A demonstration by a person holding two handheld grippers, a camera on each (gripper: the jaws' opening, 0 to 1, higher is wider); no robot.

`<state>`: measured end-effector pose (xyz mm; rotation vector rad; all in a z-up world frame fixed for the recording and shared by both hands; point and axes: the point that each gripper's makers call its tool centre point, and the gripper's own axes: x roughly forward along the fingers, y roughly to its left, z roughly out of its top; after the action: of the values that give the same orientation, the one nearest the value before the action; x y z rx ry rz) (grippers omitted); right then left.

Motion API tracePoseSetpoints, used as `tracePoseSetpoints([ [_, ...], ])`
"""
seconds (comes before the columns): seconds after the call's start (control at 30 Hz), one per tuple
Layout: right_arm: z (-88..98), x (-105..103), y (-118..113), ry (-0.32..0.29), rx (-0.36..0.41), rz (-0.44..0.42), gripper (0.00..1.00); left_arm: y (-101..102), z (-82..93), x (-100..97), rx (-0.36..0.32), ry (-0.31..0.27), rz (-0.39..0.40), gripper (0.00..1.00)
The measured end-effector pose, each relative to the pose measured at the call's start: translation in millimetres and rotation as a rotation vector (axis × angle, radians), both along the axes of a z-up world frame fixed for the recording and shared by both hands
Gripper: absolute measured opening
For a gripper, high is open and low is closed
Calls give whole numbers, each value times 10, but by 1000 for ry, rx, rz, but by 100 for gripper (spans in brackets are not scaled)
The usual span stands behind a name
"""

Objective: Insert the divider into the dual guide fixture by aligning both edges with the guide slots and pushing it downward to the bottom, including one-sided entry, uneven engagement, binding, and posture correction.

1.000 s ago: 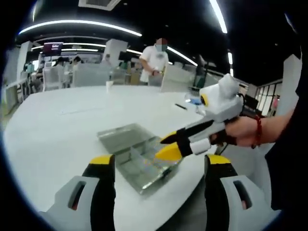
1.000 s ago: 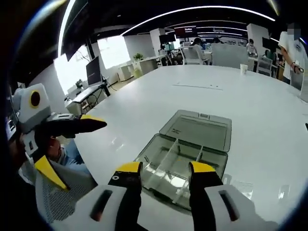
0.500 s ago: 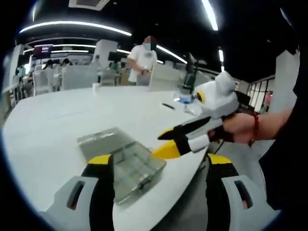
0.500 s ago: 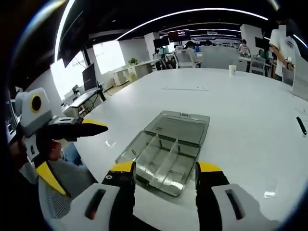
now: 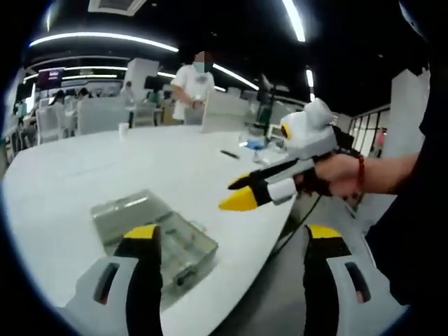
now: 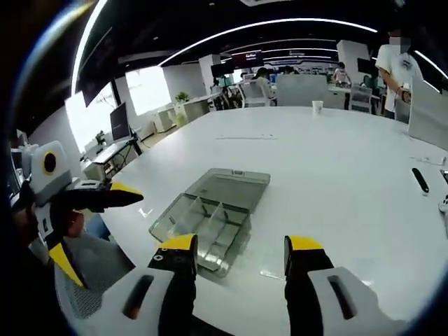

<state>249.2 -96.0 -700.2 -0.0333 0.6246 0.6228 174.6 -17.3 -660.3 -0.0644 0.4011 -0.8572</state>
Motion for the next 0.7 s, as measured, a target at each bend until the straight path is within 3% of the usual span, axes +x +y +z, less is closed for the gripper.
tracePoseSetpoints([
  [0.27, -39, 15, -263, 0, -27, -24, 47, -95, -44, 36, -15, 13, 5, 83],
  [0.5, -193, 61, -570, 30, -59, -79, 48, -144, -46, 45, -31, 20, 11, 83],
  [0.7, -294, 71, -713, 67, -38, -112, 48, -154, -77, 22, -26, 29, 16, 83],
])
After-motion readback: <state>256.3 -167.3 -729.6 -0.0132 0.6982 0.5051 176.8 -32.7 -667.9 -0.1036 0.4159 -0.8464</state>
